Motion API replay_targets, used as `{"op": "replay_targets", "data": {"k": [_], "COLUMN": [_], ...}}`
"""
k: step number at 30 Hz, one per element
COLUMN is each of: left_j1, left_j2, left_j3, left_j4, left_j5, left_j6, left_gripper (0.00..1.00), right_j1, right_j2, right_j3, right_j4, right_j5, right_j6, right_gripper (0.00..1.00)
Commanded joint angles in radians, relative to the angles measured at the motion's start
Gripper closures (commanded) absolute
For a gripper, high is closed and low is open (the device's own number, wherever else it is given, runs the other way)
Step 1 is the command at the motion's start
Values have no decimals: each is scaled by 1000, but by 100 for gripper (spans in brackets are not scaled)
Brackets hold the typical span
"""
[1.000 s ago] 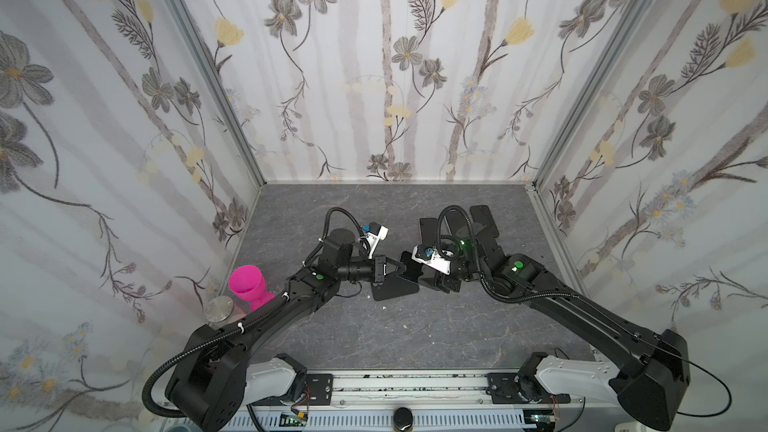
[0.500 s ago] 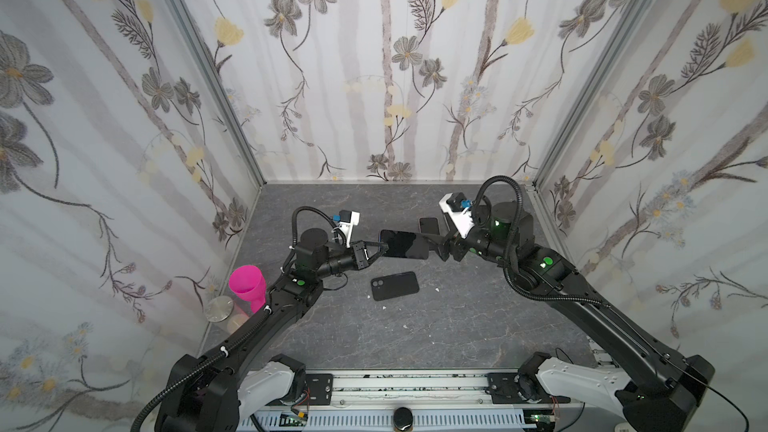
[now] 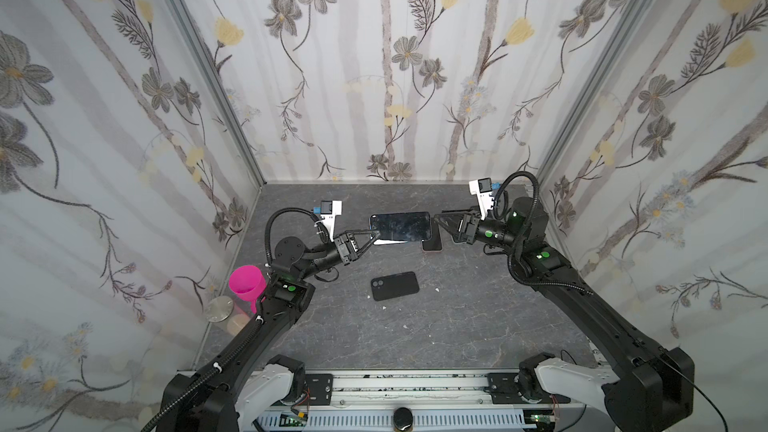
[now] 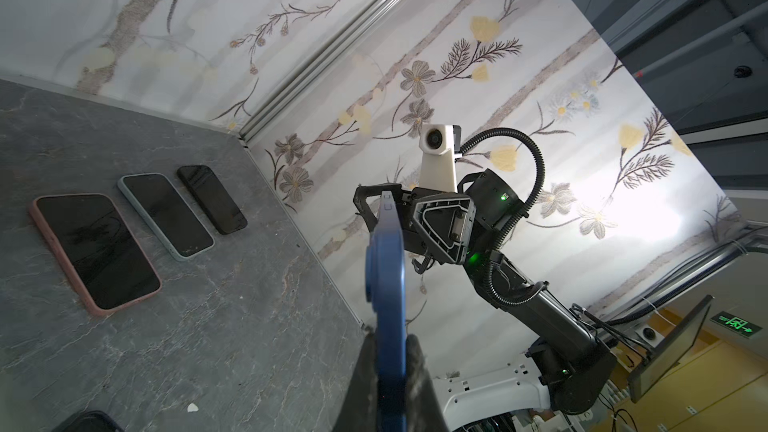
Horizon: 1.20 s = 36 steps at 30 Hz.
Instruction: Put the phone into the phone case
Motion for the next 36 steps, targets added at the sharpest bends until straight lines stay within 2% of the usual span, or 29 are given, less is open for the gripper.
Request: {"op": "replay_targets", "data": {"k": [1,8,10,15,20,22,26,31,32,34,36], "left_j1": [1,0,-1,0,-1,-1,1,5,7,15,34], "left_j2": [12,52,54,49,48,46,35,16,12,2,-18], "left_j3": [-9,-45,-46,-46,-44,-44,-43,-43,-42,-44,-43], "left_j4": [193,371,373,344,327,324,291,243,238,224,180], "left_j5": [35,36,39,40,40,44,34,10,6,-9,-45], "left_j6": [-86,-195,-196,-175,-170,-168,-141,-106,-102,-94,-72], "left_gripper": [100,100,100,100,100,100,100,100,94,71,36], "right_j1": [1,33,44,67,69,69,69,69,68,66,62], "right_j2": [19,57,58,71,79,83,96,100,100,100,97], "right_j3": [3,-1,-1,15,24,28,36,45,47,53,57], "right_j4": [169,219,225,234,229,223,201,189,186,183,174], "right_j5": [-164,-243,-248,-273,-271,-275,-278,-277,-278,-279,-272], "right_j6": [123,158,158,166,173,173,181,183,183,182,180], "right_gripper": [40,48,53,71,76,86,100,100,100,100,100]}}
